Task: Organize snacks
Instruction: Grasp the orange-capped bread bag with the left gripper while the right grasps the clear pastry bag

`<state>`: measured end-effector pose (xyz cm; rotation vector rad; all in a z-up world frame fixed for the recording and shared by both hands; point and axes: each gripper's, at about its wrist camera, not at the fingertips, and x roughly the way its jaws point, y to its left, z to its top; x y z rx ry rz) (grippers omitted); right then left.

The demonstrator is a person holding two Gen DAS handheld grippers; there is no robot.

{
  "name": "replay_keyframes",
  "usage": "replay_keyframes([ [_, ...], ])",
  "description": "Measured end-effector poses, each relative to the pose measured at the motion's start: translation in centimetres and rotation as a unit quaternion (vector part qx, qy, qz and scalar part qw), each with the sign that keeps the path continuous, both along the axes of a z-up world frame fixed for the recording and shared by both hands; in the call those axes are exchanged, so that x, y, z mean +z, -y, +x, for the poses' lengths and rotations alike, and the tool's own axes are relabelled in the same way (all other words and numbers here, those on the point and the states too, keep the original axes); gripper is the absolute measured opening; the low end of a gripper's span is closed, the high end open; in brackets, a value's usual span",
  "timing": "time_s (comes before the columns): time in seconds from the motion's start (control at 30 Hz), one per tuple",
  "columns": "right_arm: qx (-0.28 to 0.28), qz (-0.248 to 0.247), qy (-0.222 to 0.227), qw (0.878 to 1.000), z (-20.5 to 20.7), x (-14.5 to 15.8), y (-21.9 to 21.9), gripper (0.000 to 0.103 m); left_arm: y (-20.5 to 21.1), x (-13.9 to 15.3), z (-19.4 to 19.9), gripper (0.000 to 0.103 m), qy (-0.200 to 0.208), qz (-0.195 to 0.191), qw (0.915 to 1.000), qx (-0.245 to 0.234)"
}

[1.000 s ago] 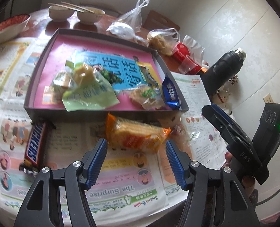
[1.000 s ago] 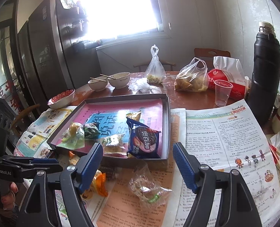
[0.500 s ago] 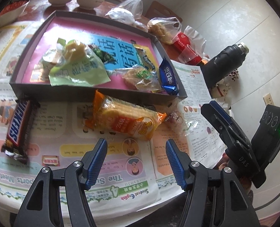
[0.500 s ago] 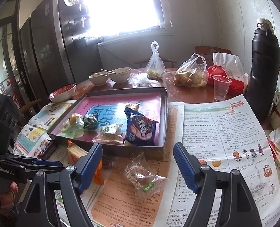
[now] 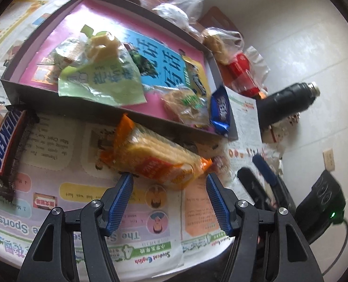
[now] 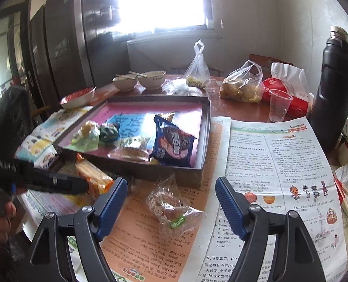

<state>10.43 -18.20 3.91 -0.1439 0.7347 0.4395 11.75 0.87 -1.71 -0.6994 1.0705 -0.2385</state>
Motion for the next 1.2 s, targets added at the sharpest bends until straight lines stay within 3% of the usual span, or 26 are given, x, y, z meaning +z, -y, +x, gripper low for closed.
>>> replay_keyframes([
  [0.67,0.034,-0.055,-0.024,0.998,0.2,-3.7,-1.7,0.077,-0.2,-0.8,1.9,0.067,-0.017,-0.013,0.9991,0.038],
  [0.93,0.042,-0.058,-0.038,0.997,0.2,-4.6,-2.5,0.056,-0.4,-0.9,1.8,0.063,-0.007,-0.023,0.9987,0.046],
  [1.07,0.036,-0.048,-0.037,0.997,0.3,-4.4,-2.2,0.047,-0.9,-1.5,1.7,0.047,-0.011,-0.043,0.9976,0.054],
  [1.2,0.032,-0.028,-0.042,0.998,0.5,-4.1,-1.9,0.044,-1.3,-1.8,1.5,0.042,-0.009,-0.049,0.9975,0.049],
])
